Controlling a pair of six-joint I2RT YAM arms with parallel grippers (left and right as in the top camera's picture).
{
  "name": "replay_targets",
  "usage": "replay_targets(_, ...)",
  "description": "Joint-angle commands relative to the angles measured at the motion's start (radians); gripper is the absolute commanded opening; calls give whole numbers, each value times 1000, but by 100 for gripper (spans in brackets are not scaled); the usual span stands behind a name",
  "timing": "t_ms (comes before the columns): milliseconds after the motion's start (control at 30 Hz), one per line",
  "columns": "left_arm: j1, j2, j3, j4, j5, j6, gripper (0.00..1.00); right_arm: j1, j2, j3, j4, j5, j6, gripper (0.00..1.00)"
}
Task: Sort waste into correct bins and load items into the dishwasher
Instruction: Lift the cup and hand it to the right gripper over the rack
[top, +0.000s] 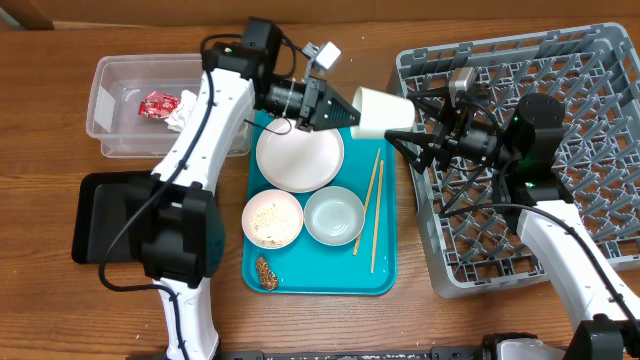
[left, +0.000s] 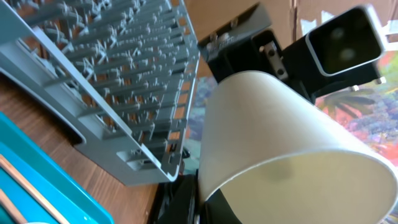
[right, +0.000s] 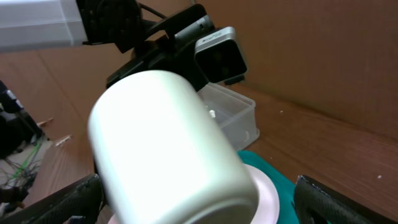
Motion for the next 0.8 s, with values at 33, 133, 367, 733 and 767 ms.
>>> replay_targets(33,-6,10,3,-28,-3,71,4,-3,4,20,9,23,-32,100)
replay_targets(133,-6,10,3,-27,-2,71,4,-3,4,20,8,0,-32,100)
replay_targets(367,-6,10,3,-23,-1,71,4,-3,4,20,7,-199,-65,91)
replay_targets(733,-10,10,3,-23,29,71,4,-2,4,20,3,-254,-65,88)
replay_targets(767,-14,10,3,-23,30,70,4,-2,4,20,2,-254,-65,87)
